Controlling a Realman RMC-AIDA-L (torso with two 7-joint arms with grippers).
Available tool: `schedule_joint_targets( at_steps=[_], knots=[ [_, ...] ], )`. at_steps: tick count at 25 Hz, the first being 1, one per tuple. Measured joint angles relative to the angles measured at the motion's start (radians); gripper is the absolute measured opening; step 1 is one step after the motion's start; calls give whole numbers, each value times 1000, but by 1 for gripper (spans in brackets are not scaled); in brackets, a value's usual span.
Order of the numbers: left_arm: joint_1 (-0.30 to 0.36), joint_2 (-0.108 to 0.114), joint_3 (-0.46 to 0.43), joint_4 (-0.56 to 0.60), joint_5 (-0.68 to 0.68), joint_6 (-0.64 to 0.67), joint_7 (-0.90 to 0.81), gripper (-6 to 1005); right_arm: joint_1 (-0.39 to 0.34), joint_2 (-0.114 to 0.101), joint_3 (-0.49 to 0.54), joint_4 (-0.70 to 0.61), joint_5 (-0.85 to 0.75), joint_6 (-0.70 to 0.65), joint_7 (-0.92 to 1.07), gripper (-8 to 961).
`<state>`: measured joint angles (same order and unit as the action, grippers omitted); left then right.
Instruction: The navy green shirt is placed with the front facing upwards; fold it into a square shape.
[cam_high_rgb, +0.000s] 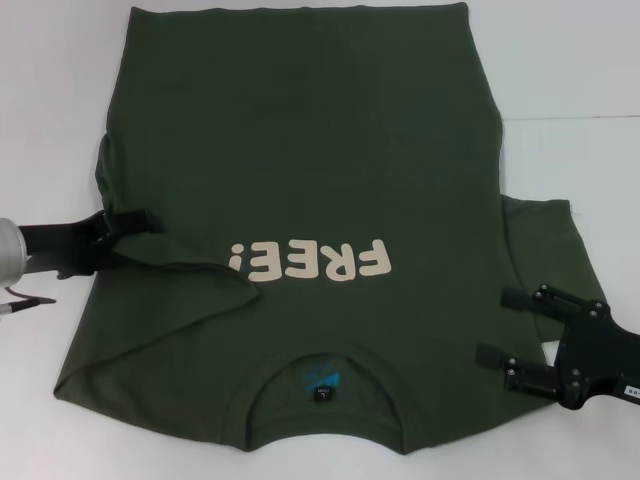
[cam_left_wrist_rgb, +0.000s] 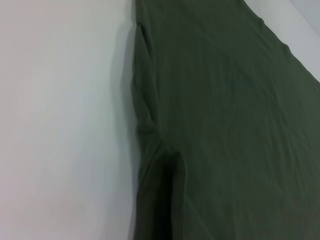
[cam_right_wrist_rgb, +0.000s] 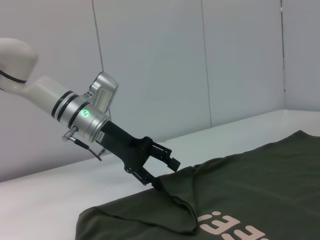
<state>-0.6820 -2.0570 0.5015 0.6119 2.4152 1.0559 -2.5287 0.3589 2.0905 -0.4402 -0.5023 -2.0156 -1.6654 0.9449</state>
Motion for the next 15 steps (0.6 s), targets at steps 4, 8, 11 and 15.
schedule_joint_targets(
  at_steps=[4,8,11,15],
  knots=[
    [-20,-4,-5,-26,-29,-16,6,923,0,0,0,2,0,-1,0,826],
    [-44,-18,-8,-70,-183,-22,90,923,-1,0,0,5,0,-1,0,826],
    [-61,-28,-5,-99,-272,-27,160,923,-1,0,0,6,0,-1,0,826],
    [-55,-27,-2,-103,-285,-8,179,923,0,0,0,8,0,-3,0,826]
  ],
)
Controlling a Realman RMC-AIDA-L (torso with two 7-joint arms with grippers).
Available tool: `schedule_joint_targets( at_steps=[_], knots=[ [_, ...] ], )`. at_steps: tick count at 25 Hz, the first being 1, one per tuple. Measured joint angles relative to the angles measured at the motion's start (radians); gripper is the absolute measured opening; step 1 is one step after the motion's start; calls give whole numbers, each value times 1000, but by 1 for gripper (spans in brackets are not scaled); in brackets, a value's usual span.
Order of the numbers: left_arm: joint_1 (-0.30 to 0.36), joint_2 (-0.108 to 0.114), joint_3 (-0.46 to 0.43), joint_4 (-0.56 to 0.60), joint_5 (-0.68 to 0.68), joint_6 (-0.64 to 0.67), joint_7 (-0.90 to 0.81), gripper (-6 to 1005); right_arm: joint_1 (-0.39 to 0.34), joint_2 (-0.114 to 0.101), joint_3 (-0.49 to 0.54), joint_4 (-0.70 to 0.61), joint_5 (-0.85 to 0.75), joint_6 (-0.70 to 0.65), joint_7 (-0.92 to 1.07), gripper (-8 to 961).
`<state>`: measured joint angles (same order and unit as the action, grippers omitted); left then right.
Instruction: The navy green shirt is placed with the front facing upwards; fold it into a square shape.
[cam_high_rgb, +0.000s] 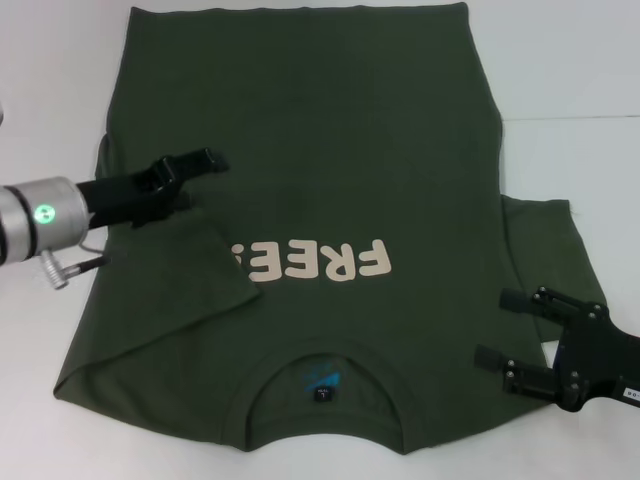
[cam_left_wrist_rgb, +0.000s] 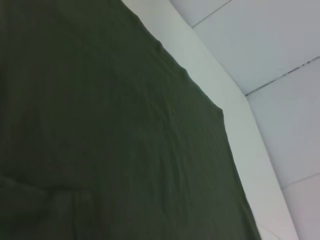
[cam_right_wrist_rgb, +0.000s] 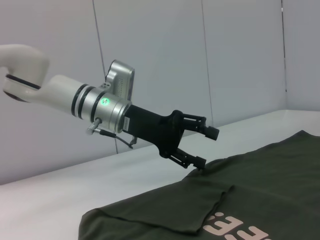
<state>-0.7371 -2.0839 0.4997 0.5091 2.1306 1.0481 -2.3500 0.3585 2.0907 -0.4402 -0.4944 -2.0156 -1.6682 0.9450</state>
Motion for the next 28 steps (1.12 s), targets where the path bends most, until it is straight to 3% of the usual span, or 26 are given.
schedule_joint_targets(
  at_steps=[5,9,12,16,24,28],
  knots=[
    [67,29,8,28,35,102,34,923,0,-1,2,-3,0,-3,10,826],
    [148,32,7,135,66,284,173,922,0,-5,28,-37,1,-18,77,826],
    [219,16,-6,242,60,430,344,922,0,-6,38,-86,1,-27,139,826],
    [297,-22,-11,366,58,567,564,922,-5,-6,40,-160,2,-38,228,826],
    [403,-69,-22,404,59,691,992,922,-24,-15,40,-361,-2,-79,503,826],
    [448,-81,-29,404,58,698,1117,922,-21,-45,28,-436,-21,-88,687,826]
  ],
)
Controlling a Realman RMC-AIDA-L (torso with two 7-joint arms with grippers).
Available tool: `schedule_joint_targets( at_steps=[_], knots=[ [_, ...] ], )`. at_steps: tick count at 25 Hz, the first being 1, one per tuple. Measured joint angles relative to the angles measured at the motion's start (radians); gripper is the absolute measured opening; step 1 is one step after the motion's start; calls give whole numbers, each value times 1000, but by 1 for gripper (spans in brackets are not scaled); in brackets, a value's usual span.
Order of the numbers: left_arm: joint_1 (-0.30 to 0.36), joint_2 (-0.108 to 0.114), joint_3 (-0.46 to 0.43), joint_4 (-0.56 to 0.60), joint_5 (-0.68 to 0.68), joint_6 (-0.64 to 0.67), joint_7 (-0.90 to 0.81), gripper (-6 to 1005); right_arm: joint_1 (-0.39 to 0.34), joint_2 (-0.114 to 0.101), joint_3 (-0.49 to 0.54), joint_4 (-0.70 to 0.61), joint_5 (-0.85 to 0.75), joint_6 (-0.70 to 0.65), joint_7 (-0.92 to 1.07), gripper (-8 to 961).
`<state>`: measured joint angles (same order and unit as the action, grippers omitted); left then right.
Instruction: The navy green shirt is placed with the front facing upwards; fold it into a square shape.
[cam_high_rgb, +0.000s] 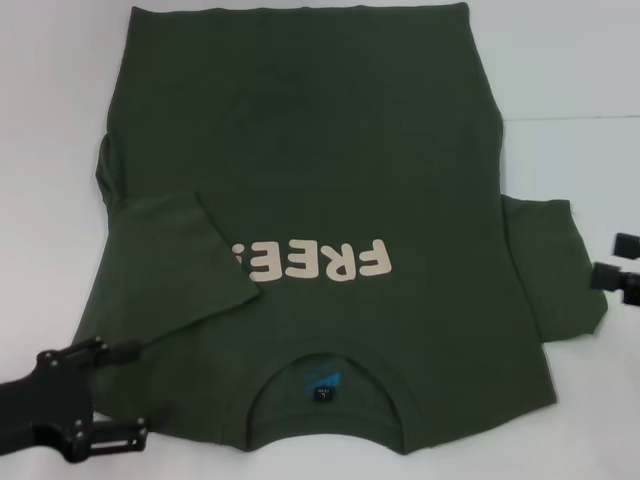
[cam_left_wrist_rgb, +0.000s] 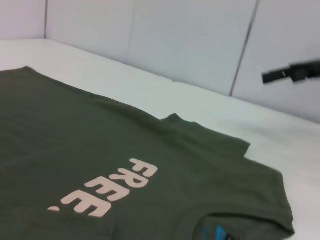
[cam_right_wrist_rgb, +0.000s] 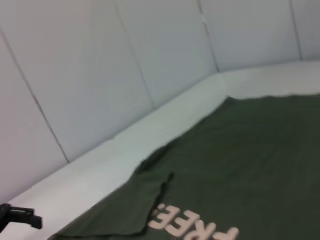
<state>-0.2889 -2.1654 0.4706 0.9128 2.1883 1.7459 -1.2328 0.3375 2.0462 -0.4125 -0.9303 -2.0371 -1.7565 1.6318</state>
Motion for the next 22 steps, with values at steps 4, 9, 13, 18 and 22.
schedule_joint_targets(
  at_steps=[4,9,13,18,22],
  knots=[
    [9,2,-50,-6,10,-5,10,922,30,-43,0,-52,-93,0,195,826],
    [11,4,-75,-8,26,-6,10,922,116,-78,2,-114,-289,8,542,826],
    [9,3,-75,-9,27,0,8,922,209,-85,-2,-155,-479,1,761,825],
    [4,3,-76,-10,20,27,7,922,294,-87,-5,-153,-629,9,937,825],
    [1,3,-76,-8,19,39,7,923,311,-84,-37,-148,-663,62,1010,825]
  ],
)
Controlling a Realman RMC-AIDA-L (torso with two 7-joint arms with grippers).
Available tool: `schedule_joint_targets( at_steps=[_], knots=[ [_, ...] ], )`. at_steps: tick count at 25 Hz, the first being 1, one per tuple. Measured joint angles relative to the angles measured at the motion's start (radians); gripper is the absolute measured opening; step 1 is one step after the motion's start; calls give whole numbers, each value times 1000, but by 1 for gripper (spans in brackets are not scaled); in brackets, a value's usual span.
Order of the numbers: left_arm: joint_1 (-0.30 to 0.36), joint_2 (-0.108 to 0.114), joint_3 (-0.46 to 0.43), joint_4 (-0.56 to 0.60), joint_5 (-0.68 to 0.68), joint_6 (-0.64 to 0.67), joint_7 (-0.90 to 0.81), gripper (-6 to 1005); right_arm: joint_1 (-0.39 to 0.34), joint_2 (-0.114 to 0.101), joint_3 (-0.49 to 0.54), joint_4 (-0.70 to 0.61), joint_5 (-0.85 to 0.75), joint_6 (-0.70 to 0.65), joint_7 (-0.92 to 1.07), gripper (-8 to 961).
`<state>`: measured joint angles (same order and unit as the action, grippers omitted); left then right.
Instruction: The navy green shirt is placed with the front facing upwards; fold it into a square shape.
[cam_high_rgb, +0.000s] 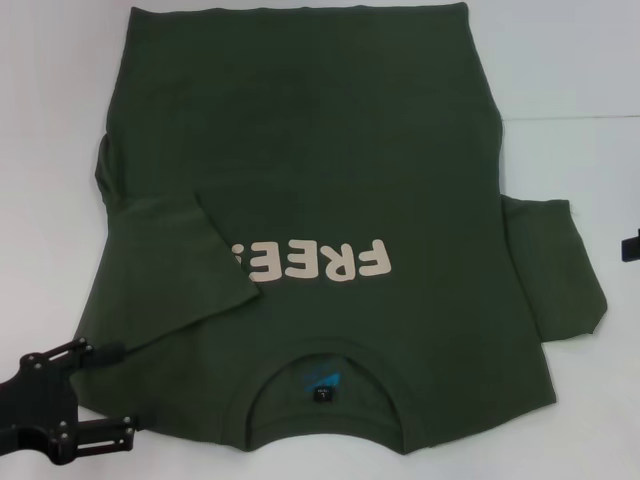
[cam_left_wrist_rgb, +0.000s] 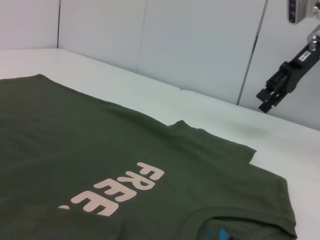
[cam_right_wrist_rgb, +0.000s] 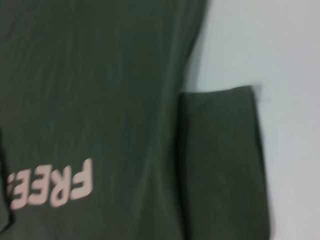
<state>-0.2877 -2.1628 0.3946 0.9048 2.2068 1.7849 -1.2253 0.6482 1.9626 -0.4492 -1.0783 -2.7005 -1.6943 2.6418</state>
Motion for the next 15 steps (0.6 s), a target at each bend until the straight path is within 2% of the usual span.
schedule_joint_targets(
  at_steps=[4,8,15],
  knots=[
    [-3,0,1,0,0,1,1,923,3,-4,-25,56,-4,65,50,825],
    [-3,0,5,-1,-1,2,6,923,20,-36,-28,176,-5,108,85,825],
    [-2,0,8,1,5,3,6,922,25,-65,-28,300,-1,152,145,825]
  ],
)
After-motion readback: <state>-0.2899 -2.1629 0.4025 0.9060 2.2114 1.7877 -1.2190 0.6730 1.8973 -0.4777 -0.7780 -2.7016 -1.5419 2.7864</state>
